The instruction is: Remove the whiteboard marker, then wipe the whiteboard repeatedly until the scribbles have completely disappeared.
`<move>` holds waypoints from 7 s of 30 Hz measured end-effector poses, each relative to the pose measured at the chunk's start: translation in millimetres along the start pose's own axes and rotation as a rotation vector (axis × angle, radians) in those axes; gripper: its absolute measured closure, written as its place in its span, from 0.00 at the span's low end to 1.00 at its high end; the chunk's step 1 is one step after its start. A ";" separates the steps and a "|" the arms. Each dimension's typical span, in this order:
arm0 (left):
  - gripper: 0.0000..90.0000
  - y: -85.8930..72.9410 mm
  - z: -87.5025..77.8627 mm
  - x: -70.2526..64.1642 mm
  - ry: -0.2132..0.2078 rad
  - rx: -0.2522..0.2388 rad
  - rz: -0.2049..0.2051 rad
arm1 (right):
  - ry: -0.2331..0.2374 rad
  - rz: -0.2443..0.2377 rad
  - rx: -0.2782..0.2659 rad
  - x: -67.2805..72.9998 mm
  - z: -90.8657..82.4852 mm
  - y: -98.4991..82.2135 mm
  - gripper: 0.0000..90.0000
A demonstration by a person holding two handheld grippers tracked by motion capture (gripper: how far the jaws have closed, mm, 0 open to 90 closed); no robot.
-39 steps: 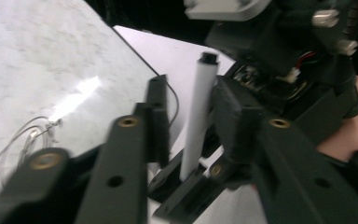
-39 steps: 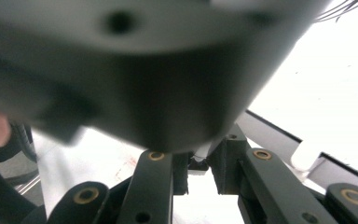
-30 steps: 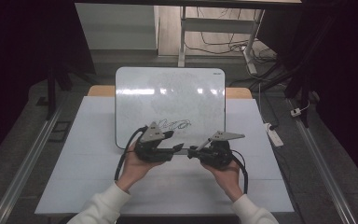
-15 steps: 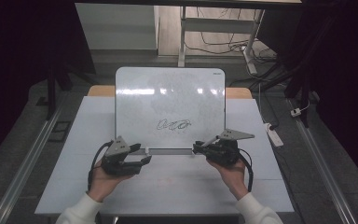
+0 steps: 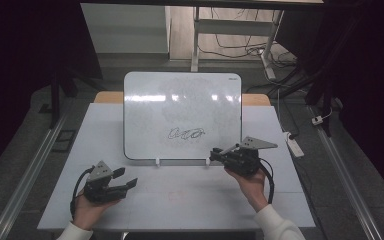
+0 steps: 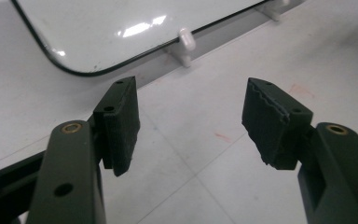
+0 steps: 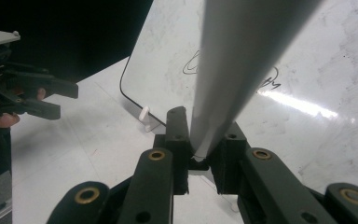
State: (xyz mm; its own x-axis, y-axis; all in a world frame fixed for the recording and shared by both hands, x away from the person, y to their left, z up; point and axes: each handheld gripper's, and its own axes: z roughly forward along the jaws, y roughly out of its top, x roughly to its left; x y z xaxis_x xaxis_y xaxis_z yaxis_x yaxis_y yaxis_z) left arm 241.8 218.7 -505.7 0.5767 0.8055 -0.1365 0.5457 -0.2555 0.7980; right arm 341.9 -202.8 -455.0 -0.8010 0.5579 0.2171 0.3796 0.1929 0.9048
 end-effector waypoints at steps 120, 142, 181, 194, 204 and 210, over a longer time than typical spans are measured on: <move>0.41 -6.9 9.2 16.6 -0.001 0.026 -0.022 | -0.084 -0.155 -0.074 -46.3 95.7 33.5 0.87; 0.41 -6.6 9.8 16.1 -0.002 0.027 -0.017 | -0.070 -0.164 -0.068 -38.5 108.1 36.1 0.87; 0.41 -6.5 11.7 18.3 -0.002 0.033 -0.018 | 0.013 -0.238 0.008 -11.6 129.3 20.7 0.87; 0.41 -6.4 11.9 17.7 0.001 0.033 -0.016 | 0.002 -0.245 -0.004 -13.1 130.4 25.5 0.87; 0.41 -6.4 11.8 18.4 -0.001 0.032 -0.019 | 0.005 -0.209 -0.029 -16.5 133.3 30.6 0.87; 0.41 -6.4 10.5 17.1 0.000 0.026 -0.015 | -0.031 -0.202 -0.069 -20.7 132.4 36.7 0.87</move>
State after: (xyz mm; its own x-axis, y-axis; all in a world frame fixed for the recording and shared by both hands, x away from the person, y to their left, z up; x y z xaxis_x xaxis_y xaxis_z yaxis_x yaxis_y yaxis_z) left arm 254.6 228.5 -519.3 0.5678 0.8097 -0.1483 0.5704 -0.2571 0.7801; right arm 433.7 -100.4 -474.8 -0.8425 0.5385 0.0179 0.1791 0.2487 0.9519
